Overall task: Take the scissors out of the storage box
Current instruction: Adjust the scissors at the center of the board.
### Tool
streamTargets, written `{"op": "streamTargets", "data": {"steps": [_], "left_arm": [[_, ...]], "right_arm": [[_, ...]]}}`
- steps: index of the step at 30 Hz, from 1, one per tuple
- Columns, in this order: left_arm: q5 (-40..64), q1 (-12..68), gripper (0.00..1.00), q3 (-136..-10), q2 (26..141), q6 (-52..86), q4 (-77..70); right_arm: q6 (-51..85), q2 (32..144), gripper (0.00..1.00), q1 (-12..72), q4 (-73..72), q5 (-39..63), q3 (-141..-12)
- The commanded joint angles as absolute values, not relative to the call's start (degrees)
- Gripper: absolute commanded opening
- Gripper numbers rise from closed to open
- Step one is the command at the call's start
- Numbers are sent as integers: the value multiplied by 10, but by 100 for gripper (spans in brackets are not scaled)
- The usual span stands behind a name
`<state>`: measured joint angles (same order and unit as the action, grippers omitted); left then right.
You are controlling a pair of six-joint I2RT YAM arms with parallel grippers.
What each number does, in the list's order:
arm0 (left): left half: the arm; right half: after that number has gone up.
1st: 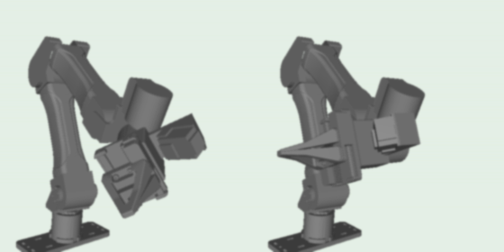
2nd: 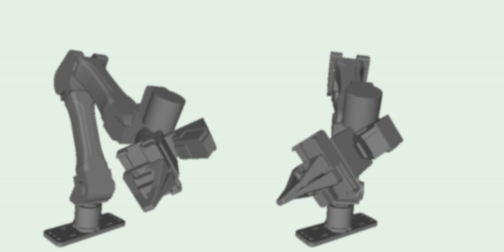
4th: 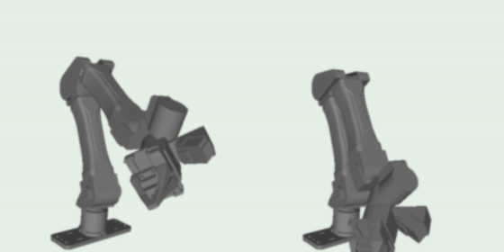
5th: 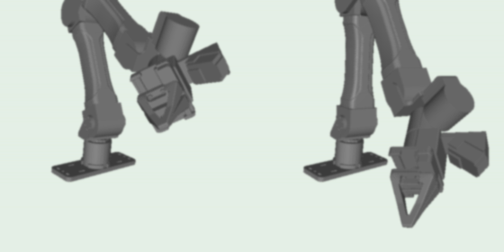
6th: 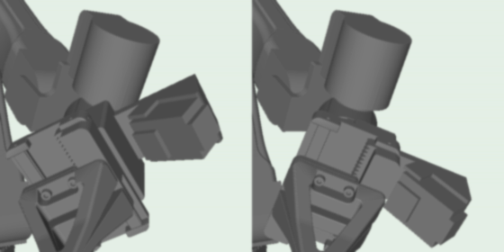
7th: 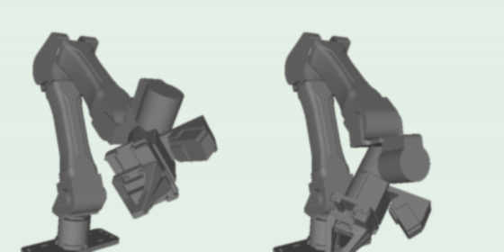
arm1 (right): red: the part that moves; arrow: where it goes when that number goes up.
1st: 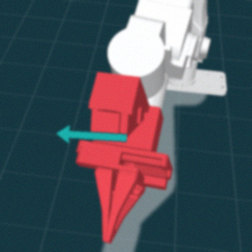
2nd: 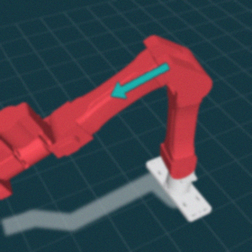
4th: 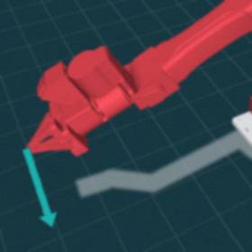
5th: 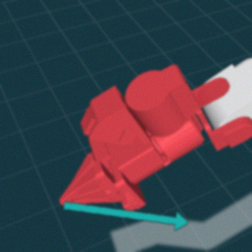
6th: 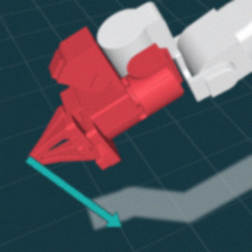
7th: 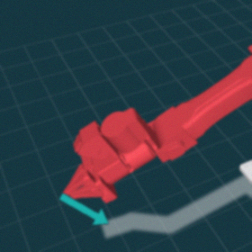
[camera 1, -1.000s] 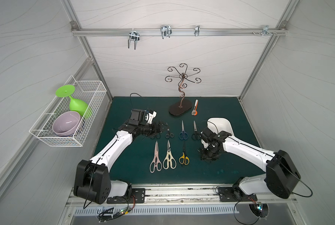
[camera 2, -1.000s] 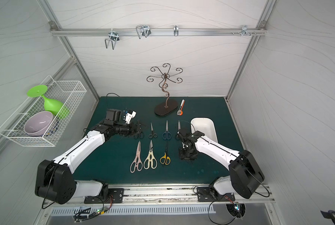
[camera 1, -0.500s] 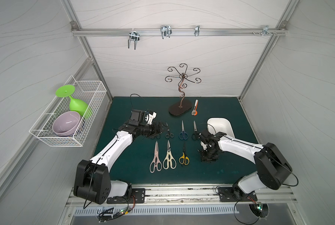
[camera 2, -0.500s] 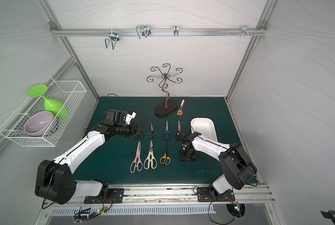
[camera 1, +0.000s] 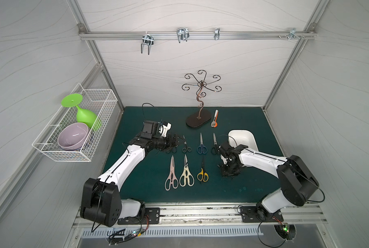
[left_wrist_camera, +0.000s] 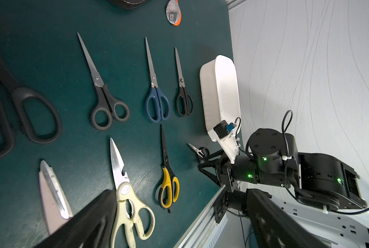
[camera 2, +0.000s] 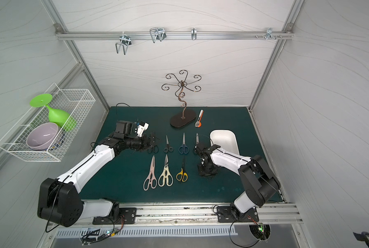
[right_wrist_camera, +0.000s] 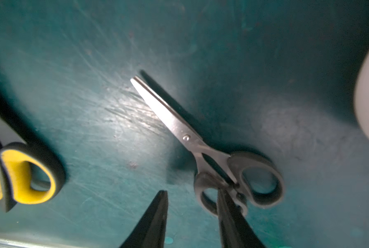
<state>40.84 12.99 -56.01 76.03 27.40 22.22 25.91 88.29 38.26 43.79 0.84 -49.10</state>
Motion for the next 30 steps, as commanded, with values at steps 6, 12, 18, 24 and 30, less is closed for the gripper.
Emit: {"op": "streamTargets", "data": {"steps": [6, 12, 18, 24, 30], "left_arm": [[401, 125, 100, -565, 739, 266, 222], [402, 123, 100, -565, 735, 264, 223], [404, 122, 100, -564, 734, 263, 224], [401, 121, 100, -568, 732, 257, 233], [405, 120, 99, -565, 740, 262, 220]], "right_arm": [[291, 895, 43, 423, 431, 55, -496], [308, 901, 43, 436, 432, 55, -520], [317, 933, 43, 436, 412, 71, -554], [305, 913, 43, 426, 478, 4, -590], [292, 833, 67, 371, 521, -2, -527]]}}
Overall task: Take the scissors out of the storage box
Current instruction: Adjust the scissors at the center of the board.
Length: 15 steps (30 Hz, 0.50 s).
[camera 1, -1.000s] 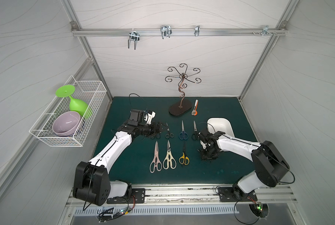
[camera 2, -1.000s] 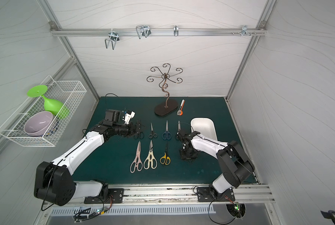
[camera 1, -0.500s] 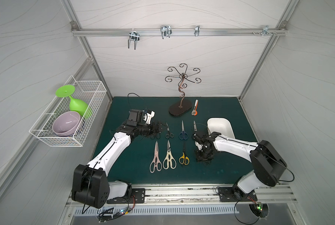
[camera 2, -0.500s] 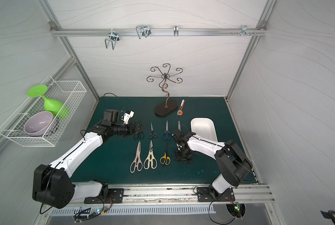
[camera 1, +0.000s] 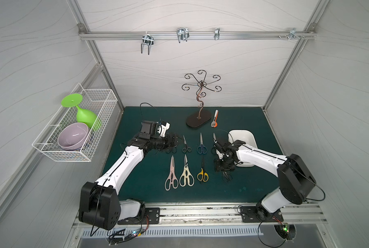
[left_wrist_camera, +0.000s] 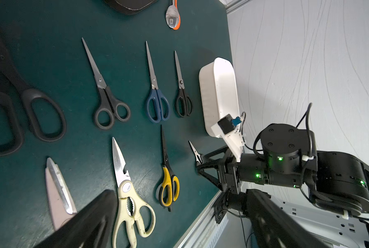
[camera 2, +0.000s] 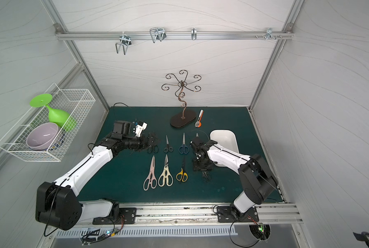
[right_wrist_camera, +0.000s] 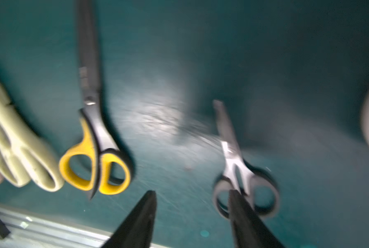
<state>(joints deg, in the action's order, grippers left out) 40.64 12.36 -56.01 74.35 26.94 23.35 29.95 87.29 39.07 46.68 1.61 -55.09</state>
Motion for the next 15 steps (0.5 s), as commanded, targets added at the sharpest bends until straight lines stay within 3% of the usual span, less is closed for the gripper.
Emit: {"op": "streamTargets", "data": {"steps": [1, 4, 15], "left_arm": [[407, 120, 100, -563, 742, 266, 215], [412, 120, 100, -562, 747, 274, 205], [408, 120, 100, -562, 738, 266, 218]], "right_arm": [[289, 822, 72, 356, 520, 3, -517], [274, 802, 81, 327, 494, 30, -492], [259, 855, 81, 320, 423, 69, -463]]}}
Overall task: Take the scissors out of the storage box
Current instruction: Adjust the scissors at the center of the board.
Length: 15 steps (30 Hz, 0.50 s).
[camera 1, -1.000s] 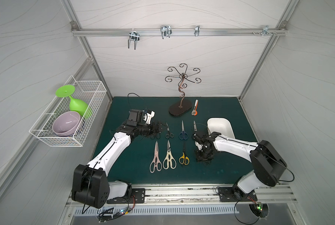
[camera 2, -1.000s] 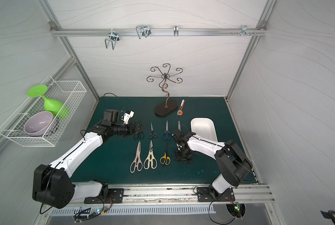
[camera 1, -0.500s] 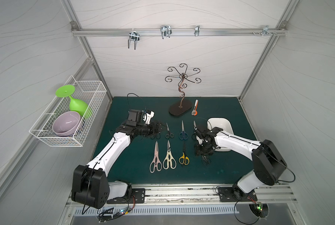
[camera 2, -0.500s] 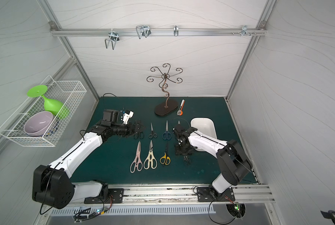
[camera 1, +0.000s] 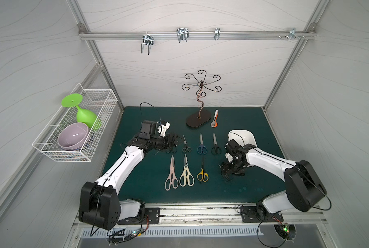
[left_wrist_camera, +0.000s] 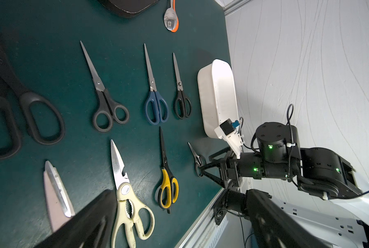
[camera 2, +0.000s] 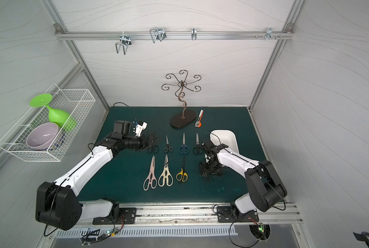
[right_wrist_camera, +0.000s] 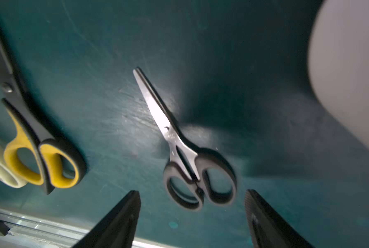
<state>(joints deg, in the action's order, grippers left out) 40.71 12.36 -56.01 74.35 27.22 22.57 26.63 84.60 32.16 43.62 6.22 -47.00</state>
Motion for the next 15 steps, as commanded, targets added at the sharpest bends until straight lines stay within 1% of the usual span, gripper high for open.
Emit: {"op": "streamTargets", "data": {"steps": [1, 5, 9, 15], "left_arm": [[407, 120, 100, -562, 737, 265, 220], [407, 119, 100, -563, 737, 265, 220], [407, 119, 100, -561, 736, 266, 219], [406, 119, 100, -558, 731, 266, 219]], "right_arm": [[260, 857, 81, 319, 422, 66, -460], [261, 860, 81, 320, 418, 78, -451], [278, 851, 81, 324, 398, 119, -440], [320, 851, 81, 364, 378, 154, -448]]}}
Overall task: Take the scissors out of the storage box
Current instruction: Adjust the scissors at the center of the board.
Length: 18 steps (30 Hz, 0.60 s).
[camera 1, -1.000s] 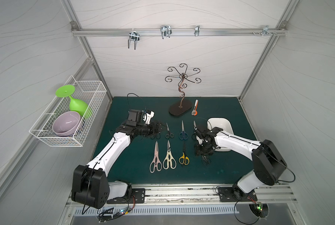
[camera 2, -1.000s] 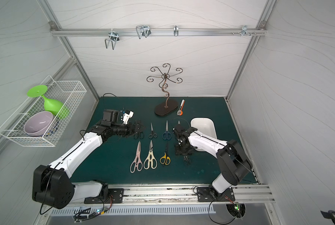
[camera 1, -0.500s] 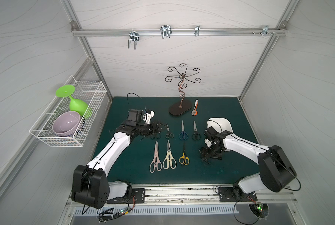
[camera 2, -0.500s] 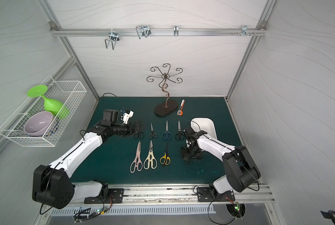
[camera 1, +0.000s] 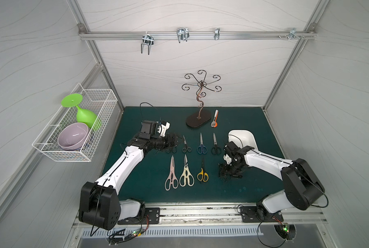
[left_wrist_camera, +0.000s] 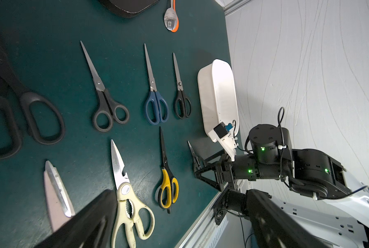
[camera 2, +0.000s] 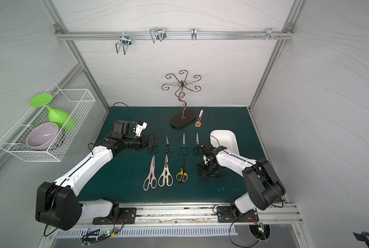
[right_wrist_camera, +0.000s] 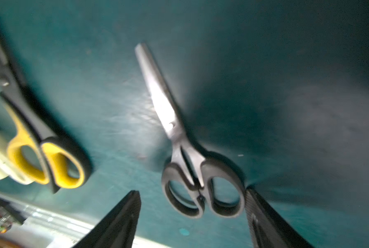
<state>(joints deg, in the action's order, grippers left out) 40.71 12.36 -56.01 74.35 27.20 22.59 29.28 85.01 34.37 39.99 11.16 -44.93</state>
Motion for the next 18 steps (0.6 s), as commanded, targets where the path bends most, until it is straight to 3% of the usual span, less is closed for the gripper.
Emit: {"op": "streamTargets", "data": {"steps": [1, 5, 12, 18], "left_arm": [[407, 118, 100, -558, 730, 266, 220], [395, 117, 100, -556, 731, 260, 220], [286, 104, 100, -554, 733, 204, 217], [111, 82, 99, -498, 721, 123, 113]], "right_arm": [[323, 855, 81, 370, 378, 153, -452], [318, 864, 81, 375, 395, 123, -472], [257, 790, 84, 370, 440, -38, -537], [121, 728, 85, 291, 260, -162, -523]]}}
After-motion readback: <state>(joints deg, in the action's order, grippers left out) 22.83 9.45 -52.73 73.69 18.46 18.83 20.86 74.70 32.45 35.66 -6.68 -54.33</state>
